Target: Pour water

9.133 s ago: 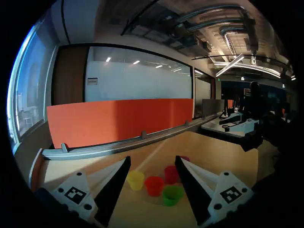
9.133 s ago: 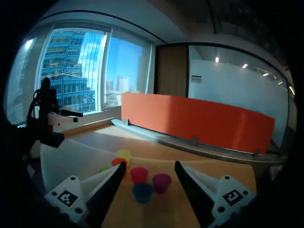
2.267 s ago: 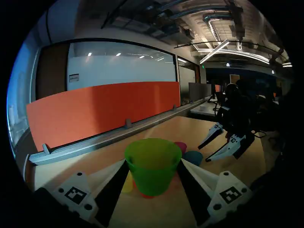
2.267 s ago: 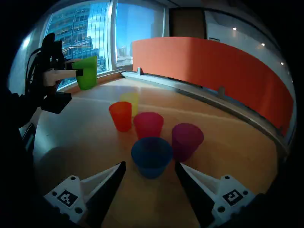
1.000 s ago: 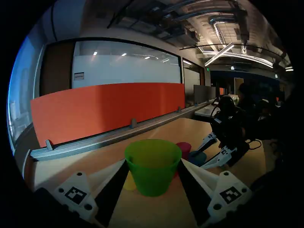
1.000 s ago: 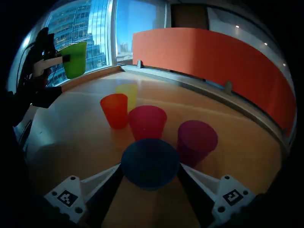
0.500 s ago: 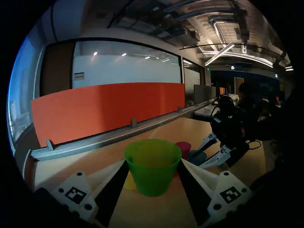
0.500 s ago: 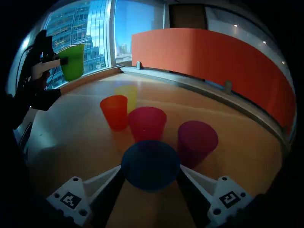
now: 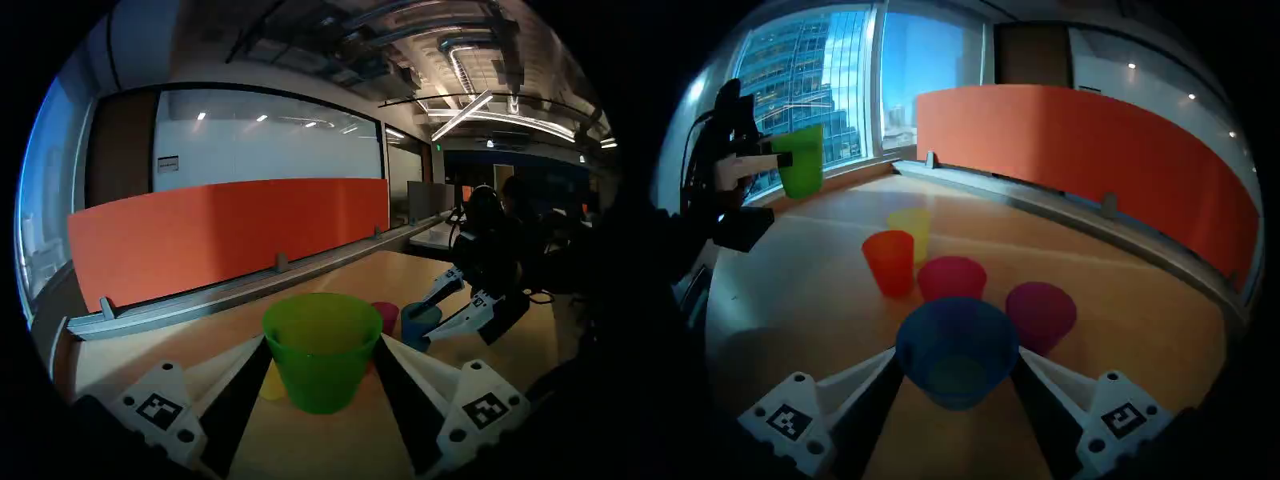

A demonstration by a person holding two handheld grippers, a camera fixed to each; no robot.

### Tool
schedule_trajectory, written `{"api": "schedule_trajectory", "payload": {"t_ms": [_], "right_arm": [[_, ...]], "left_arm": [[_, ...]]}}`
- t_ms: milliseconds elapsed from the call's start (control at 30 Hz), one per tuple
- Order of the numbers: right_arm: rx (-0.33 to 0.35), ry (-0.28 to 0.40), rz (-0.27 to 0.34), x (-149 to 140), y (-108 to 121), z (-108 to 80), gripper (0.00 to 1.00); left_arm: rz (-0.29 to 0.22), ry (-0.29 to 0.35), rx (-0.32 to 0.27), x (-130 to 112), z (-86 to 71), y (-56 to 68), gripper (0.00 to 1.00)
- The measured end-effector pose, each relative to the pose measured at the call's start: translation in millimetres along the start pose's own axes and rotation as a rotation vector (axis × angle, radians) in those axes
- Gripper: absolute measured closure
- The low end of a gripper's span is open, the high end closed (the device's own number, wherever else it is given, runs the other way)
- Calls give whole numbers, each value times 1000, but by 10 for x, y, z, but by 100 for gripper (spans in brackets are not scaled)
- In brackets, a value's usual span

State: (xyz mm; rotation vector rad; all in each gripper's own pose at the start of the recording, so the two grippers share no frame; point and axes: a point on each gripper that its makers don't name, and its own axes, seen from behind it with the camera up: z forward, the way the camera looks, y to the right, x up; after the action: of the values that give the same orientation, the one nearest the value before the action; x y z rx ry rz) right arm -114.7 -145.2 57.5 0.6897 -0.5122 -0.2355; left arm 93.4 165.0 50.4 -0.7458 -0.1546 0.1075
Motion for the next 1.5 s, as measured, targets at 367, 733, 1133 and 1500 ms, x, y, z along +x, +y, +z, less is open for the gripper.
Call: {"api": "schedule_trajectory", "payload": {"t_ms": [367, 733, 1133, 1500], "right_arm": [[2, 94, -14, 461, -139, -346, 11], [3, 177, -48, 840, -269, -586, 11], [9, 275, -78, 1120, -385, -729, 11], [23, 369, -80, 1346, -448, -823, 11]], "left_arm": [[-25, 35, -5, 87, -114, 114, 15], [-44, 53, -19, 91, -164, 205, 15], [-41, 58, -33, 107, -191, 258, 15], [-33, 58, -48, 109, -193, 330, 15]]}}
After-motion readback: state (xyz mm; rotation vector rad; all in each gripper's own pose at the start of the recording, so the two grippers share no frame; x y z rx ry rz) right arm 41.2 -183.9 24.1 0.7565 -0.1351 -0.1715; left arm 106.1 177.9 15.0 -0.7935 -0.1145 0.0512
